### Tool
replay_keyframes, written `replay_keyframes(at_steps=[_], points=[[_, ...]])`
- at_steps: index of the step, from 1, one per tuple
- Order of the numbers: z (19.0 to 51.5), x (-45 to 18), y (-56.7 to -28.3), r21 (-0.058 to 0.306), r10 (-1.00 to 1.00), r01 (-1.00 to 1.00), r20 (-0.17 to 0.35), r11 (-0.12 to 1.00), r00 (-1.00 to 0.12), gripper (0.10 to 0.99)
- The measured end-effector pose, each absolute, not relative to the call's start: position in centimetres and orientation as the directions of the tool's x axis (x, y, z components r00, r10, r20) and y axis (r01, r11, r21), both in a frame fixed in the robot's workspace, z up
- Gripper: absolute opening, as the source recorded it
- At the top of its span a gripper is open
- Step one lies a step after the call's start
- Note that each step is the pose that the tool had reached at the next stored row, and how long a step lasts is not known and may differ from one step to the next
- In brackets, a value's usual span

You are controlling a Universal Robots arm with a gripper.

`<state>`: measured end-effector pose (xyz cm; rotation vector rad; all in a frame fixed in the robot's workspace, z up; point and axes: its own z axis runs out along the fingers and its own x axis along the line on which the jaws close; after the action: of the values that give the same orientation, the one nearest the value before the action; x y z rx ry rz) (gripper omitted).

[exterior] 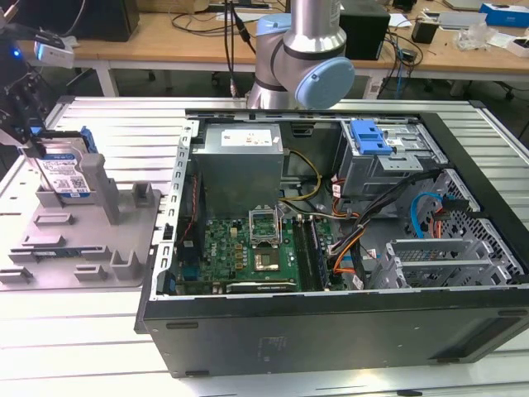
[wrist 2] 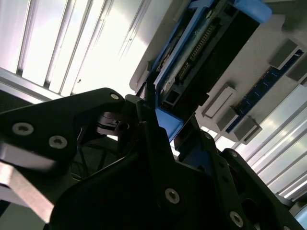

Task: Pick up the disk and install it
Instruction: 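Pick up the disk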

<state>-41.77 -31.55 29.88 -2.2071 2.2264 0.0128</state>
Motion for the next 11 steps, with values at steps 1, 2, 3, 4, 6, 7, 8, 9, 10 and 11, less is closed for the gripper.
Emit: replay_keyframes(at_steps=[1,2,3,4,6,7,8,9,10,11], points=[[29.86,-41.76,-31.55,0.001,-1.0,-1.0,-0.011,0.009,-0.009,0.408],[29.87,-41.75,-31.55,0.002,-1.0,-1.0,-0.01,0.009,-0.009,0.408],[29.87,-41.75,-31.55,0.002,-1.0,-1.0,-0.011,0.009,-0.009,0.408],[29.86,-41.75,-31.55,0.002,-1.0,-1.0,-0.01,0.009,-0.009,0.408],[29.85,-41.75,-31.55,0.002,-1.0,-1.0,-0.01,0.009,-0.009,0.408],[29.85,-41.75,-31.56,0.002,-1.0,-1.0,-0.01,0.009,-0.009,0.392],[29.81,-41.75,-31.56,0.002,-1.0,-1.0,-0.01,0.009,-0.009,0.369],[29.78,-41.75,-31.56,0.002,-1.0,-1.0,-0.01,0.009,-0.009,0.369],[29.77,-41.75,-31.56,0.002,-1.0,-1.0,-0.01,0.009,-0.009,0.369],[29.77,-41.75,-31.56,0.002,-1.0,-1.0,-0.01,0.009,-0.009,0.369]])
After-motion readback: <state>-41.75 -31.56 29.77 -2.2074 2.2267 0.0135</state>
